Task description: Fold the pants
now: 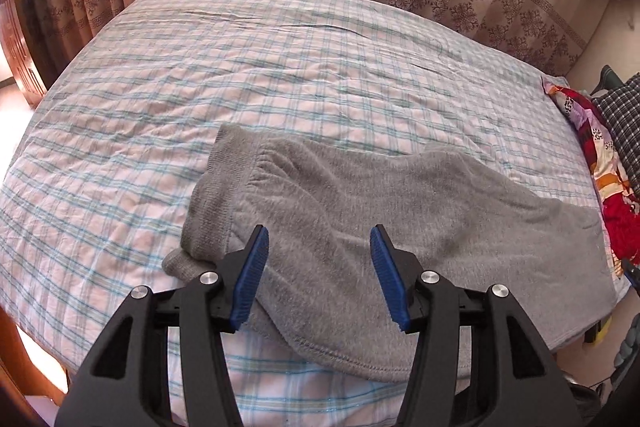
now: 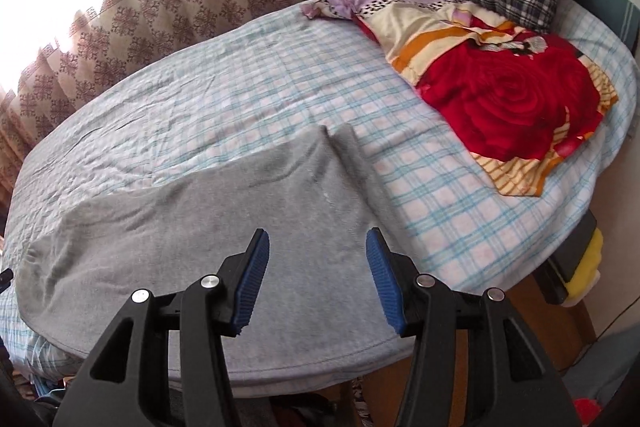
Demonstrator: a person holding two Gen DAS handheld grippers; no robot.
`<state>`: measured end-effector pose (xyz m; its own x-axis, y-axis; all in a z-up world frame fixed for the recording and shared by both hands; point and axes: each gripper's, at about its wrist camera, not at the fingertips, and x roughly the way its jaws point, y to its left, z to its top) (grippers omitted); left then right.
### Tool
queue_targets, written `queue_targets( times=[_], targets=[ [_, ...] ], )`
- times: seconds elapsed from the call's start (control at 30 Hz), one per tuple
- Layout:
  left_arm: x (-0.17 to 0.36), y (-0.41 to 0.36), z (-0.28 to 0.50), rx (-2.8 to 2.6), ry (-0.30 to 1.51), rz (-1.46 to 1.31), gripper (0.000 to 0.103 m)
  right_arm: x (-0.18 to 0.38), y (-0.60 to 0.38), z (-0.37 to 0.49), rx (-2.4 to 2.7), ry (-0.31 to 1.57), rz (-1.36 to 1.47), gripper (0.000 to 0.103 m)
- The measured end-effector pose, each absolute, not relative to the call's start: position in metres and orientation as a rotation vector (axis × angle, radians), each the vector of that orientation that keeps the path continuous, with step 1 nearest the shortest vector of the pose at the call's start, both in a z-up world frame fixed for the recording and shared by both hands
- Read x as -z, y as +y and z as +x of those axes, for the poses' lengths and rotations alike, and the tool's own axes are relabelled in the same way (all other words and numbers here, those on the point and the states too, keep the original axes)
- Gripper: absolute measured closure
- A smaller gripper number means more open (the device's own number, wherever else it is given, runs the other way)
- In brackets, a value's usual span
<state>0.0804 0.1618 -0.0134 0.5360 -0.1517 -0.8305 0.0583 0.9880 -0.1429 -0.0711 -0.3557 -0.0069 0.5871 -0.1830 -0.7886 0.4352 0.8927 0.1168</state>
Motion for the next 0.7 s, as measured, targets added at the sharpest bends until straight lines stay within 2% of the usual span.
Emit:
queue_targets(
  times=[0.27, 0.3, 0.33, 0.4, 0.7],
  targets=[
    [0.062, 0.167, 0.094, 0.091, 1.123, -0.063, 0.05, 0.054, -0.329, -0.016, 0.293, 1.03, 0.221, 0.05],
    [0.068, 0.172, 0.093, 0.092, 1.137, -0.074, 0.055, 0.061, -0.334, -0.014, 0.306, 1.058, 0.233, 0.051],
    [0.074, 0.177, 0.091, 0.085, 1.149, -0.083, 0.066, 0.069, -0.341, -0.014, 0.327, 1.086, 0.25, 0.051],
    [0.083, 0.189, 0.089, 0.086, 1.158, -0.114, 0.076, 0.08, -0.357, -0.02, 0.321, 1.109, 0.323, 0.051],
    [0.061, 0.166, 0.09, 0.08, 1.128, 0.004, 0.075, 0.062, -0.34, -0.004, 0.308, 1.111, 0.235, 0.051]
  ],
)
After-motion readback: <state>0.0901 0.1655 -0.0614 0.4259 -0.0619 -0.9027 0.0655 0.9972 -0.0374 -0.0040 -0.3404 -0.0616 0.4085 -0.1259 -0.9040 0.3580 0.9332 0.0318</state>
